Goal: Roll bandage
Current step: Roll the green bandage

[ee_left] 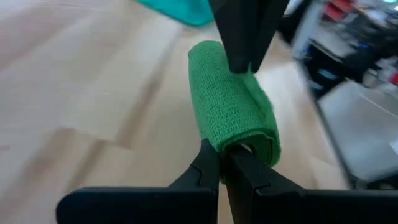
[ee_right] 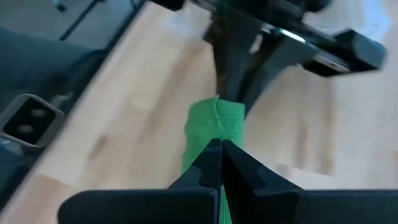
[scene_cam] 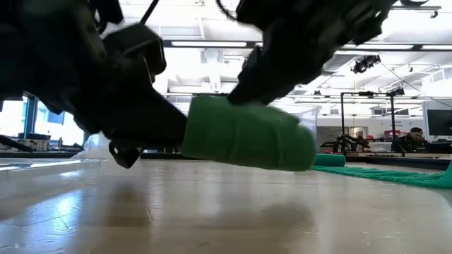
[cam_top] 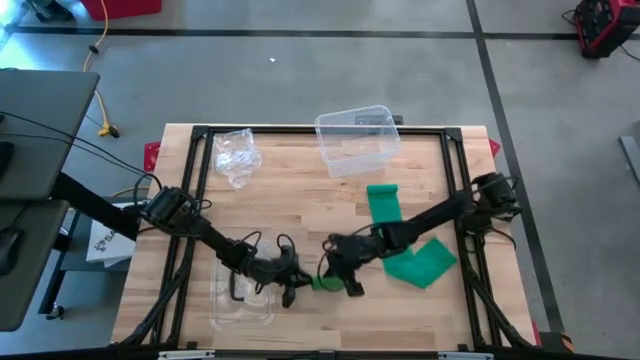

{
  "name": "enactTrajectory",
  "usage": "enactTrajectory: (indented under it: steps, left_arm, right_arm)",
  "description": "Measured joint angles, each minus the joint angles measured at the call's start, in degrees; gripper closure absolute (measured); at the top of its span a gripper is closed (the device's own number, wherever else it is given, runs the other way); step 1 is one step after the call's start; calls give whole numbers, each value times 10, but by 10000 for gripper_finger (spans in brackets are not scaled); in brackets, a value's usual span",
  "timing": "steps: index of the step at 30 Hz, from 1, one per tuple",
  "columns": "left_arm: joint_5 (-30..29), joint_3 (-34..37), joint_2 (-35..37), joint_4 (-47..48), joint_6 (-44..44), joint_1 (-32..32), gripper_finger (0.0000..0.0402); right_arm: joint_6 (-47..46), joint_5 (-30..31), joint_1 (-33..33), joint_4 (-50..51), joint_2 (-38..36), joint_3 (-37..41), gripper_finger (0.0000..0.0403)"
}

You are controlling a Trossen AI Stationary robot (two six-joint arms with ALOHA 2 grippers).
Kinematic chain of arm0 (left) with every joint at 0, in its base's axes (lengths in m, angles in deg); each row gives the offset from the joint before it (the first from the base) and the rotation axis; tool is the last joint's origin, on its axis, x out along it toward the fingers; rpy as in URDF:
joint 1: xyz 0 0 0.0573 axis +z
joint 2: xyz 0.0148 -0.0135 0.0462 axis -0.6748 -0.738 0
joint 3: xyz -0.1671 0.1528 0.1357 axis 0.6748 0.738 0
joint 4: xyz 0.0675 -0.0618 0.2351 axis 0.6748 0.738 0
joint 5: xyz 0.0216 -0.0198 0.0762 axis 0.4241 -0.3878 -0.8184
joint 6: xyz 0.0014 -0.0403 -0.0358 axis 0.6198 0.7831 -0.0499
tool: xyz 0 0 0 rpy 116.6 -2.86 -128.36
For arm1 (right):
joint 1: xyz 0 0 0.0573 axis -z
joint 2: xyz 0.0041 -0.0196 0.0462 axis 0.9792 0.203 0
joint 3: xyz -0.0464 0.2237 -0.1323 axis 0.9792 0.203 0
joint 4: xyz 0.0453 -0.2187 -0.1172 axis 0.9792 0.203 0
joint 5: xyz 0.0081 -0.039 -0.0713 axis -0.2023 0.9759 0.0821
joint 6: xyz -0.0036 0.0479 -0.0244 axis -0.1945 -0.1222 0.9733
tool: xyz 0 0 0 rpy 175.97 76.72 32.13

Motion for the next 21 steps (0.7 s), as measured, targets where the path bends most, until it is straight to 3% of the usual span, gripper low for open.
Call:
enactTrajectory:
  steps: [13,21]
  left_arm:
    - [14,-16,1,54,-9,-1,399]
    - [27,-16,2,99,3,-1,399]
  right_arm:
    - [-38,11,11,68,16,-29,403]
    - [-33,15,19,2,92,-31,403]
